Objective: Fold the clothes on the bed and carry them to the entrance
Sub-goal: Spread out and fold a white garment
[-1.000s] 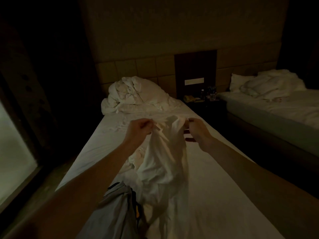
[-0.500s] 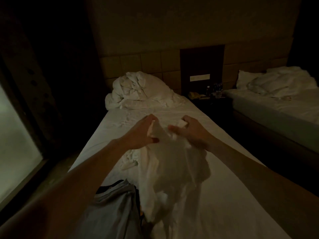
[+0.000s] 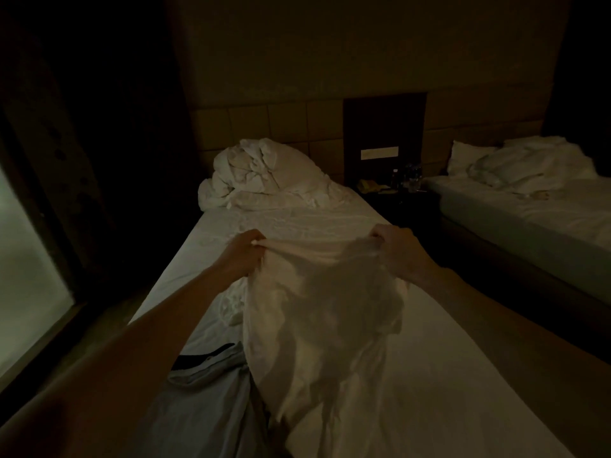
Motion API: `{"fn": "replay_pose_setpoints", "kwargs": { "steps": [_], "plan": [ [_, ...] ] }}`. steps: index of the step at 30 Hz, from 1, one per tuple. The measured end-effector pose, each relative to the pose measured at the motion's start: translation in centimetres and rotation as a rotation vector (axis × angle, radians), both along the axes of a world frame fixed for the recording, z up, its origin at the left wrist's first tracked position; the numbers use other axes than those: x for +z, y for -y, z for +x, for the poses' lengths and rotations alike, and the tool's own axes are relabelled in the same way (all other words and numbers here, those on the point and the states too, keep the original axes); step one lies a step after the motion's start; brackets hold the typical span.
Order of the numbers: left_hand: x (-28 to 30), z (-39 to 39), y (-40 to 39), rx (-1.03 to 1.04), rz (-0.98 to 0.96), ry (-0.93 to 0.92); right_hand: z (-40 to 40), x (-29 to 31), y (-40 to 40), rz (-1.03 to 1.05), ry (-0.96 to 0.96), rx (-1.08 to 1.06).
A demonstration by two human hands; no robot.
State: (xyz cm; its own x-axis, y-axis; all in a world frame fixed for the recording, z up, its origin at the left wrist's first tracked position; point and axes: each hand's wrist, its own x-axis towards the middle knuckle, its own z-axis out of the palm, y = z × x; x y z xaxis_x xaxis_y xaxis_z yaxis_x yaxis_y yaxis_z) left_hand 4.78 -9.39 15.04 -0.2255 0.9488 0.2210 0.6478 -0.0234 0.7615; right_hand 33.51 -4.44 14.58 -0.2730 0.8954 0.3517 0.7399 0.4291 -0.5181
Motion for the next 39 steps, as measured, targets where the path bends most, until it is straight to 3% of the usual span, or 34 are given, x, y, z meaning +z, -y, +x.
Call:
{"fn": "replay_pose_setpoints", "kwargs": {
  "steps": [3, 6, 9, 12, 15, 20, 23, 26, 32, 39],
  "plan": [
    [0.4, 0.4, 0.1, 0.021, 0.137, -0.144, 0.2, -0.3, 0.2, -0.073, -0.015, 0.069],
    [0.8, 0.0, 0.8, 0.056, 0.143, -0.364, 1.5, 0.3, 0.8, -0.093, 0.193, 0.106],
    [1.5, 0.3, 2.3, -0.033, 0.014, -0.750, 2.5, 0.8, 1.3, -0.019, 0.356, 0.103],
    [1.5, 0.2, 3.1, -0.103, -0.129, -0.924, 3.2, 0.7, 0.3, 0.036, 0.346, 0.090],
    [0.8, -0.9, 2.4, -0.173, -0.095, -0.829, 3.5, 0.7, -0.5, -0.024, 0.254, 0.097],
    [0.2, -1.4, 1.4, -0.044, 0.199, -0.361, 4.1, 0.3, 0.2, -0.015, 0.251, 0.120],
    [0.7, 0.3, 1.3, -0.030, 0.228, -0.068, 3.0, -0.2, 1.8, -0.054, 0.238, 0.207],
    [1.9, 2.5, 1.6, -0.021, 0.248, 0.060, 1.7, -0.8, 3.0, -0.081, 0.145, 0.251],
    [3.5, 3.9, 3.1, -0.080, 0.347, -0.238, 0.3, 1.4, 5.2, -0.059, -0.111, 0.204],
    [6.3, 3.7, 5.9, -0.137, 0.311, -0.654, 4.4, 6.4, 5.2, 0.041, -0.458, 0.191]
  ]
}}
